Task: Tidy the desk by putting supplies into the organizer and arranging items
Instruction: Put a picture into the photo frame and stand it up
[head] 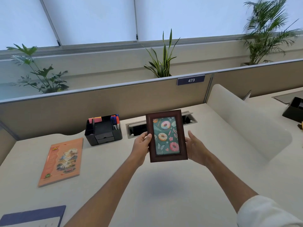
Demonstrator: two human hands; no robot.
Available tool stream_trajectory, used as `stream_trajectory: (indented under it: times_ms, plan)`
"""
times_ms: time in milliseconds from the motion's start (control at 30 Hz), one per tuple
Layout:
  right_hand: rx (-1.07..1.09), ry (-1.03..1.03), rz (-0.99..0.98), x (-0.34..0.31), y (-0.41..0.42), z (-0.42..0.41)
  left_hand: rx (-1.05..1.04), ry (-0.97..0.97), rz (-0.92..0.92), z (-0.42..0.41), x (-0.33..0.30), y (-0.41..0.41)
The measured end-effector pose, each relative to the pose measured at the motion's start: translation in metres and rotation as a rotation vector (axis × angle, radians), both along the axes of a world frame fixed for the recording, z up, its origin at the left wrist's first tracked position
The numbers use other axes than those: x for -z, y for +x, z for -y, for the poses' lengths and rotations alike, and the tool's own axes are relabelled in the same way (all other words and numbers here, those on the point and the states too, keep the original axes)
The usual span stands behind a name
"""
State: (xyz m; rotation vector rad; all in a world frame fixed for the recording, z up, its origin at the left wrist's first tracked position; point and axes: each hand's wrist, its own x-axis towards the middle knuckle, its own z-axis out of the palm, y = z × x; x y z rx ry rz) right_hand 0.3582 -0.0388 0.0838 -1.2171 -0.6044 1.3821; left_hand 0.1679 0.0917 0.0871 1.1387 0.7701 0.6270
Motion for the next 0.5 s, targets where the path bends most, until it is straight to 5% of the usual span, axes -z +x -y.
stream_trajectory:
  times_ms: [167,500]
  plan:
    - [-0.127,0.075,0.118,-0.002,0.008,-0.001,0.006,0.04,-0.018,-0.007,0.0,0.007]
    - [0.003,0.067,0.172,0.028,0.01,-0.04,0.102,0.089,-0.086,-0.05,0.014,0.019]
